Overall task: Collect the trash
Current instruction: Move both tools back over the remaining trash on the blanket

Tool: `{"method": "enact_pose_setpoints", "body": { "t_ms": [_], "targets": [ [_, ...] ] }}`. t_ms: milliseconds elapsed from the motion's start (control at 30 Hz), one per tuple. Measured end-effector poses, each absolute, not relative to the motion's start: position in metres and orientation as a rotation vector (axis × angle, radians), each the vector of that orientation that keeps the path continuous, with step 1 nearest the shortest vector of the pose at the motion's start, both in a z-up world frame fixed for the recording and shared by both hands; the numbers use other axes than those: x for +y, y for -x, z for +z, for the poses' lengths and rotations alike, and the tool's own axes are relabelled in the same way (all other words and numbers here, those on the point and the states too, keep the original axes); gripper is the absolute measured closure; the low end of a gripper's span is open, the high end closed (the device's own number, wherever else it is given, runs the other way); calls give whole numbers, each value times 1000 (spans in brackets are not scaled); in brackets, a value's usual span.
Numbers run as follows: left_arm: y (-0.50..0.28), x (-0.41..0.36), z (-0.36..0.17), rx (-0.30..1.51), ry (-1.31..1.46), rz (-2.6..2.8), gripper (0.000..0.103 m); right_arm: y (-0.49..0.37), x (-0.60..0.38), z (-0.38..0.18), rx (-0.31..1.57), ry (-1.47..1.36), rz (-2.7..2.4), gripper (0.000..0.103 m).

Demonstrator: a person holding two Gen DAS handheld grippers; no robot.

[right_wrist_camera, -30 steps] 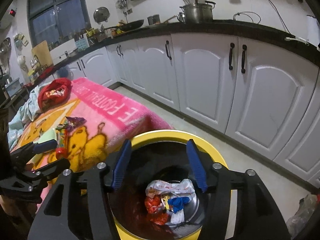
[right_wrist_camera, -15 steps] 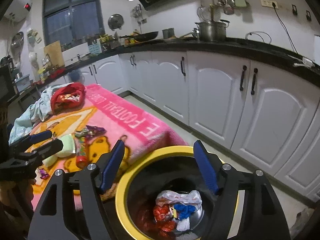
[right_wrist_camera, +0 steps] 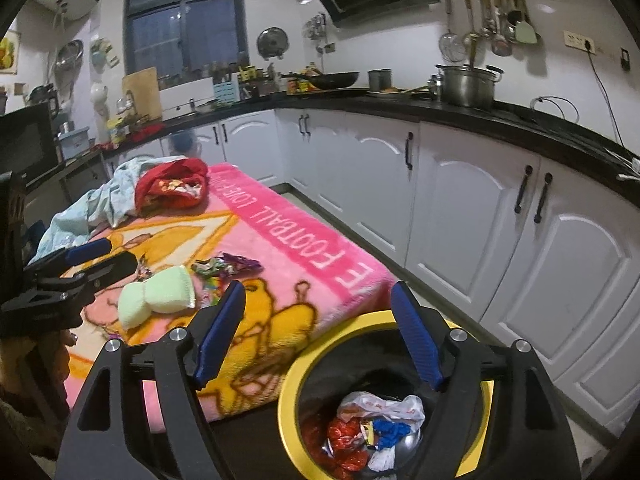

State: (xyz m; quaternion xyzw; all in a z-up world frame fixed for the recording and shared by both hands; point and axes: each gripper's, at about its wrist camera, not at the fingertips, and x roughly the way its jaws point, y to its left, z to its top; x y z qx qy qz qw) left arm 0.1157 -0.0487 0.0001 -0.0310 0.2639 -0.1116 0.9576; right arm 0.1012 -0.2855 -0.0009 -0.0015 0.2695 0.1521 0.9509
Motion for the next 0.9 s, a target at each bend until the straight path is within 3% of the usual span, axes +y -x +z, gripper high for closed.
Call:
{"method": "enact_pose_setpoints", "body": {
  "t_ms": [900],
  "targets": [
    [-112,38,-8,543,154,-72,11,-110,-197,-5,574,139,466,29]
  ]
}}
